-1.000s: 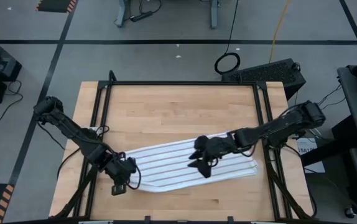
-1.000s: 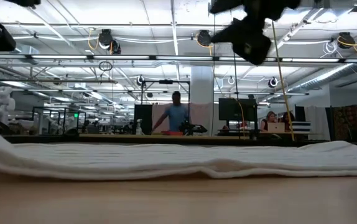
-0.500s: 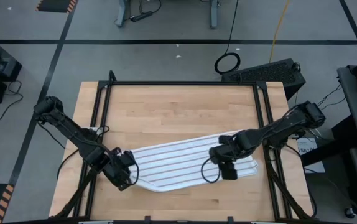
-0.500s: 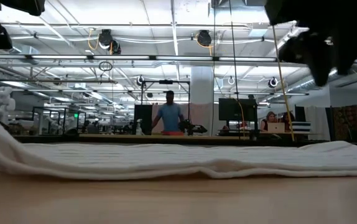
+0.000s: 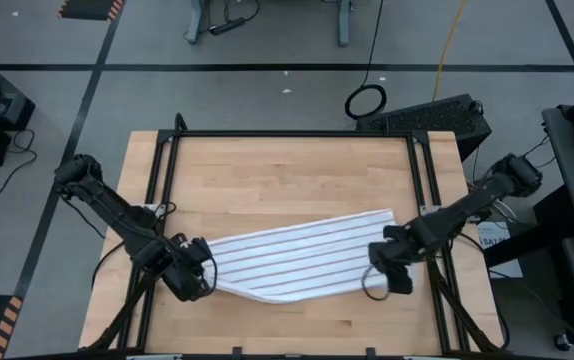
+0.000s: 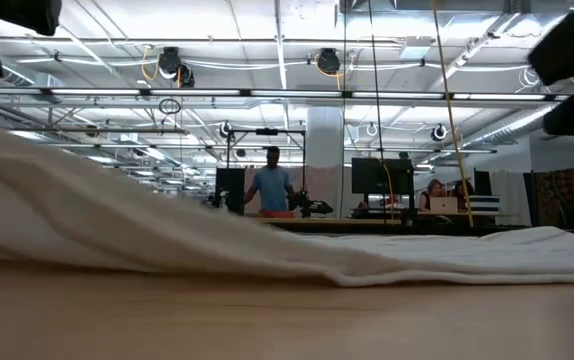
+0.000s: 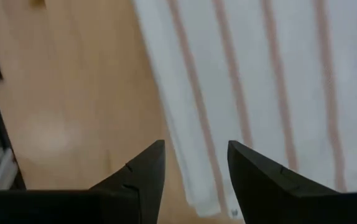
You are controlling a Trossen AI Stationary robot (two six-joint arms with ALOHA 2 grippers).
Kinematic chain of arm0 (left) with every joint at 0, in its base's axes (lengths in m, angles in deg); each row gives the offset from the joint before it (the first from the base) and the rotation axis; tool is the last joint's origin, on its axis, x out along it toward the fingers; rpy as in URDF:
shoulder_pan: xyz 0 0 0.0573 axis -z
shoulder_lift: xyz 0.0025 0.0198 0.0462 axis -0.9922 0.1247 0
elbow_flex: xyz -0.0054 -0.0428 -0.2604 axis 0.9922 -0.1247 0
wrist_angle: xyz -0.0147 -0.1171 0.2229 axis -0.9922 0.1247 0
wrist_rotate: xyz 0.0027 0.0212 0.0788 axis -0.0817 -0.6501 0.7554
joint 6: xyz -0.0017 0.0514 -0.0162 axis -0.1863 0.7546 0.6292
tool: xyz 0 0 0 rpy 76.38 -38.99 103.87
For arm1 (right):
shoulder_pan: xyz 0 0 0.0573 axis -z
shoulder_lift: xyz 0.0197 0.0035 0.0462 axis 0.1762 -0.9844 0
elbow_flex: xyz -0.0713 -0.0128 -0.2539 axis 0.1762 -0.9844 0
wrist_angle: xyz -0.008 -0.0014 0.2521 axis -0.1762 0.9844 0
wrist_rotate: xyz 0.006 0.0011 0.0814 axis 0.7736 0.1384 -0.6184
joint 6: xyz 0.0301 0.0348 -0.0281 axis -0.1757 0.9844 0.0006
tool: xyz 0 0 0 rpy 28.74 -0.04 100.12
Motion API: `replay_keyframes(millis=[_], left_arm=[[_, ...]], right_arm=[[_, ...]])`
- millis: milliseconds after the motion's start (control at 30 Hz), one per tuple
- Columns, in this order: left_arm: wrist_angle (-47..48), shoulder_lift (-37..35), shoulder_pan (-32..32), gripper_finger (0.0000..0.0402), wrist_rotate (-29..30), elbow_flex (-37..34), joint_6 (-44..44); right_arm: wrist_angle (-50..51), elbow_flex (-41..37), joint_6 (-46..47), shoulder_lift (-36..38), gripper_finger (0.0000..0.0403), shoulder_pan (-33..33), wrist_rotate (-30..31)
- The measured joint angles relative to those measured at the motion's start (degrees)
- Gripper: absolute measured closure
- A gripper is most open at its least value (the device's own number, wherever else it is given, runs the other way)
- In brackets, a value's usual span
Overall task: Roll towel into tight, uniform cylinder
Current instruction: Fold the white brown kitchen towel
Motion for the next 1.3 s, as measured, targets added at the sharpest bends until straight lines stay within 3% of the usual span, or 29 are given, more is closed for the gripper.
replay_keyframes(millis=[267, 433, 633, 1000, 1300], left_arm=[[2.59, 0.00, 1.81, 0.0382, 0.66, 0.00, -2.48], [3.30, 0.00, 1.83, 0.0382, 1.83, 0.00, -2.50], [4.32, 0.02, 1.83, 0.0382, 2.45, 0.00, -2.60], [4.42, 0.02, 1.83, 0.0382, 2.43, 0.00, -2.63], [4.42, 0.02, 1.83, 0.0382, 2.27, 0.00, -2.51]], right_arm=[[-3.21, -5.33, 4.27, 3.70, 0.0234, -9.07, 1.62], [-9.31, -7.93, 4.41, 3.66, 0.0198, -13.26, 1.84], [-10.26, -13.13, 13.95, 3.64, 0.0166, -18.18, 1.83], [-13.24, -15.00, 24.10, 3.61, 0.0213, -25.07, 6.63], [-13.22, -15.00, 24.79, 2.56, 0.0237, -27.87, 9.07]])
